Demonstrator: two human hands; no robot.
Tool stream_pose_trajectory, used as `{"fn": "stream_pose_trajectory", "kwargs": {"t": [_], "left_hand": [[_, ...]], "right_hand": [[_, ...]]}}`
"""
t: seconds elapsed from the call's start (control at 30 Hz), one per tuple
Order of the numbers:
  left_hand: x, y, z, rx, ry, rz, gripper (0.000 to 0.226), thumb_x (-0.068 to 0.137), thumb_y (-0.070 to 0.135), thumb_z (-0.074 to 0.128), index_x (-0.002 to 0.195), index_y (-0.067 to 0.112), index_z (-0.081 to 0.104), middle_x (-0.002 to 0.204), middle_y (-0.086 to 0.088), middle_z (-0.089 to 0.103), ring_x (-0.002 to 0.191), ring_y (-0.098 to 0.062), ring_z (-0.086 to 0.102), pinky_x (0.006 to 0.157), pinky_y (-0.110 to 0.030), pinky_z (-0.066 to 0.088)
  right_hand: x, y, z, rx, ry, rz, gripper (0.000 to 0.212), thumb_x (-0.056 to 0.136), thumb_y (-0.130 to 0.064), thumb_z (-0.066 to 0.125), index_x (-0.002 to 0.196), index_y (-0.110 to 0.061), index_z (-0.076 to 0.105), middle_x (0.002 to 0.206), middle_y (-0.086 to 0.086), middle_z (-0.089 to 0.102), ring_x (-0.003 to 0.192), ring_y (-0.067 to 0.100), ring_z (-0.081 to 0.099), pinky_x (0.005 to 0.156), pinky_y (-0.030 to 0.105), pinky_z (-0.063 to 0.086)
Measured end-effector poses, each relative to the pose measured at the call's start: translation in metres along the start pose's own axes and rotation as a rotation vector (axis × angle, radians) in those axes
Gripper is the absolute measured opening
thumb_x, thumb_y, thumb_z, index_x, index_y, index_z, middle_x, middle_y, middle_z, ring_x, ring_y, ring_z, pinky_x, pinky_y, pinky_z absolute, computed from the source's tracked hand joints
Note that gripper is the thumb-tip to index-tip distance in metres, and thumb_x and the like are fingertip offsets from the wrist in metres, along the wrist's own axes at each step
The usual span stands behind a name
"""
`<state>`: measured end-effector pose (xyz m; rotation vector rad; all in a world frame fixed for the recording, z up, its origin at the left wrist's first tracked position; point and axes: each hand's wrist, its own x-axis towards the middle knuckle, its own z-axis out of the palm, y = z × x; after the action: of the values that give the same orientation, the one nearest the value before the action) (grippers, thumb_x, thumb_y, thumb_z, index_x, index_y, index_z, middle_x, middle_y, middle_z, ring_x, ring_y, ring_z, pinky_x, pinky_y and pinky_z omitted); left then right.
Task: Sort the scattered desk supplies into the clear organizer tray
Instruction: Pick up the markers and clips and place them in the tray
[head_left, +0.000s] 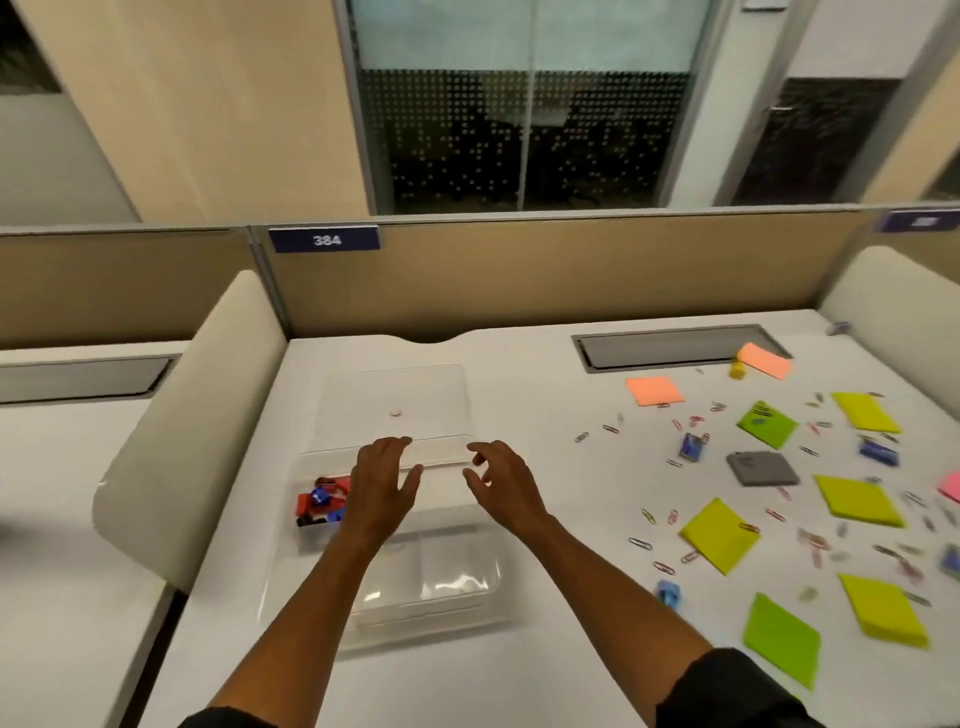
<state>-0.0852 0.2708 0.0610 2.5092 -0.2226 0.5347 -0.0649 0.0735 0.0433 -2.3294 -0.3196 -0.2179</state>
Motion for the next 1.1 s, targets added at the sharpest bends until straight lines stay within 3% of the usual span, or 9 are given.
{"fn": "stream_pose_trajectory", "kwargs": {"t": [0.2, 0.57, 0.7, 0.8, 0.93, 1.1], "left_hand": [[-0.004, 0.047, 0.035, -0.111, -0.067, 0.14, 0.039, 0.083, 0.017, 0.069, 0.12, 0.008, 0.058, 0.117, -0.011, 0.061, 0.108, -0.029, 0.052, 0.092, -0.035, 0.042], [-0.027, 0.125, 0.097, -0.256, -0.211, 0.267, 0.036, 0.084, 0.019, 0.069, 0.117, 0.011, 0.057, 0.114, -0.005, 0.061, 0.103, -0.026, 0.051, 0.086, -0.037, 0.047], [-0.041, 0.149, 0.116, -0.299, -0.3, 0.283, 0.042, 0.082, 0.028, 0.069, 0.119, 0.012, 0.057, 0.115, -0.004, 0.06, 0.101, -0.025, 0.051, 0.083, -0.033, 0.046], [-0.052, 0.163, 0.132, -0.307, -0.485, 0.271, 0.058, 0.078, 0.042, 0.072, 0.126, 0.017, 0.053, 0.12, -0.002, 0.056, 0.106, -0.022, 0.052, 0.088, -0.03, 0.046], [-0.064, 0.186, 0.151, -0.242, -0.783, 0.233, 0.087, 0.067, 0.058, 0.074, 0.14, 0.03, 0.035, 0.124, 0.002, 0.044, 0.112, -0.015, 0.045, 0.094, -0.029, 0.044], [-0.071, 0.211, 0.17, -0.171, -0.95, 0.162, 0.123, 0.041, 0.084, 0.065, 0.146, 0.037, 0.021, 0.127, 0.002, 0.039, 0.114, -0.017, 0.046, 0.097, -0.032, 0.044]], "right_hand": [[-0.04, 0.031, -0.04, -0.075, 0.116, 0.111, 0.034, 0.087, -0.025, 0.064, 0.12, -0.017, 0.058, 0.1, -0.002, 0.059, 0.068, 0.012, 0.057, 0.071, 0.028, 0.051], [-0.117, 0.083, -0.1, -0.161, 0.211, 0.29, 0.035, 0.088, -0.025, 0.063, 0.122, -0.018, 0.057, 0.101, 0.0, 0.059, 0.074, 0.014, 0.058, 0.072, 0.027, 0.051], [-0.138, 0.106, -0.119, -0.166, 0.247, 0.365, 0.034, 0.088, -0.026, 0.063, 0.122, -0.021, 0.057, 0.101, -0.003, 0.059, 0.08, 0.011, 0.057, 0.072, 0.02, 0.047], [-0.151, 0.122, -0.134, -0.158, 0.273, 0.398, 0.034, 0.087, -0.024, 0.064, 0.12, -0.02, 0.058, 0.1, -0.002, 0.059, 0.075, 0.014, 0.059, 0.072, 0.025, 0.048], [-0.168, 0.148, -0.153, -0.156, 0.302, 0.433, 0.031, 0.086, -0.022, 0.065, 0.117, -0.018, 0.06, 0.098, 0.0, 0.059, 0.072, 0.016, 0.06, 0.07, 0.031, 0.05], [-0.184, 0.179, -0.177, -0.16, 0.299, 0.41, 0.031, 0.087, -0.022, 0.066, 0.117, -0.016, 0.06, 0.097, 0.002, 0.06, 0.072, 0.019, 0.059, 0.068, 0.027, 0.047]]}}
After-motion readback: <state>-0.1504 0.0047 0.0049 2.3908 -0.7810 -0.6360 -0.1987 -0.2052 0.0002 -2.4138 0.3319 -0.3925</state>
